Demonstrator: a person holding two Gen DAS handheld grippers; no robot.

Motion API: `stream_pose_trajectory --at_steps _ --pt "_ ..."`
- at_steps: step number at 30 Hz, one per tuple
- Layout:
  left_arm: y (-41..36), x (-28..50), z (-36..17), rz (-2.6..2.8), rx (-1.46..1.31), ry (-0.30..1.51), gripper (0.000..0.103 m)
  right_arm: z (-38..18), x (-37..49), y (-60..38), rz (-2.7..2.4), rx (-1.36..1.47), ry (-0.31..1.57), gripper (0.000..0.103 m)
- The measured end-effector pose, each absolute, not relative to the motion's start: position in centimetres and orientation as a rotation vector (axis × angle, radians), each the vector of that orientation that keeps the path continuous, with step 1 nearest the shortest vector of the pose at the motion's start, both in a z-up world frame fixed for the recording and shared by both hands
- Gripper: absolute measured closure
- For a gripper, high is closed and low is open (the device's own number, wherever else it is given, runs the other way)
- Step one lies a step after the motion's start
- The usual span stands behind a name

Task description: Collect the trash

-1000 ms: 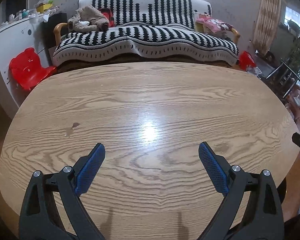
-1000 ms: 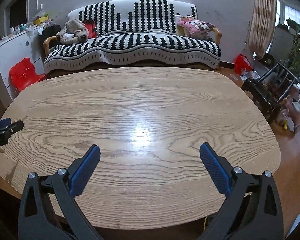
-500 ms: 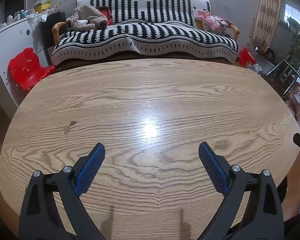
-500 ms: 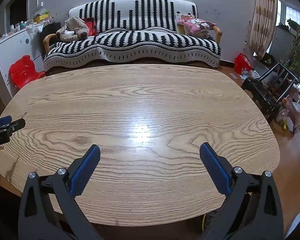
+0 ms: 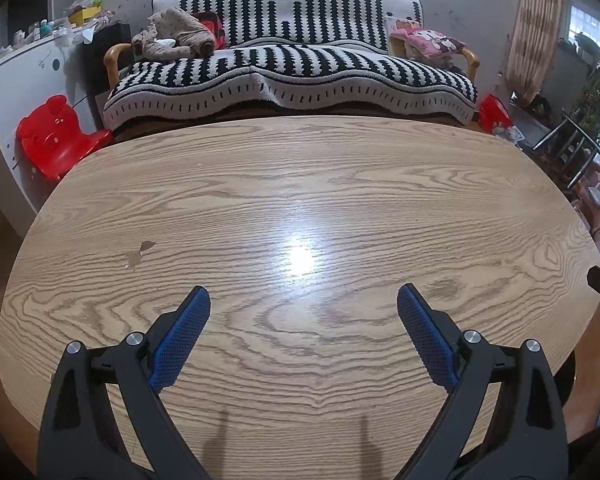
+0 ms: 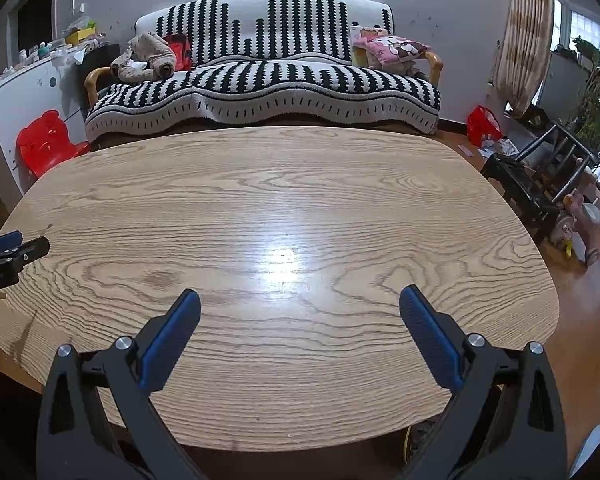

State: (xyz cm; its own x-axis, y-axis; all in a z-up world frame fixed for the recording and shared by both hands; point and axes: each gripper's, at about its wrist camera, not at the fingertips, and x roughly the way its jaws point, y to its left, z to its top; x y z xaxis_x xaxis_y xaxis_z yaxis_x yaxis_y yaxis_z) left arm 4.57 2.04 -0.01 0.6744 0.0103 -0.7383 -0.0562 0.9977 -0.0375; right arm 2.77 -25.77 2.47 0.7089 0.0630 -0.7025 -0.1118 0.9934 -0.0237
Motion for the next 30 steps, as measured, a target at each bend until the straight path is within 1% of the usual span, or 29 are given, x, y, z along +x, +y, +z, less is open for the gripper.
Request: stream_pose_trajectory --at_steps 30 --pt "2.05 4.71 -0.05 0.037 -0.054 0.828 0.011 2.33 2.76 -25.74 0.091 -0.067 0.783 0.007"
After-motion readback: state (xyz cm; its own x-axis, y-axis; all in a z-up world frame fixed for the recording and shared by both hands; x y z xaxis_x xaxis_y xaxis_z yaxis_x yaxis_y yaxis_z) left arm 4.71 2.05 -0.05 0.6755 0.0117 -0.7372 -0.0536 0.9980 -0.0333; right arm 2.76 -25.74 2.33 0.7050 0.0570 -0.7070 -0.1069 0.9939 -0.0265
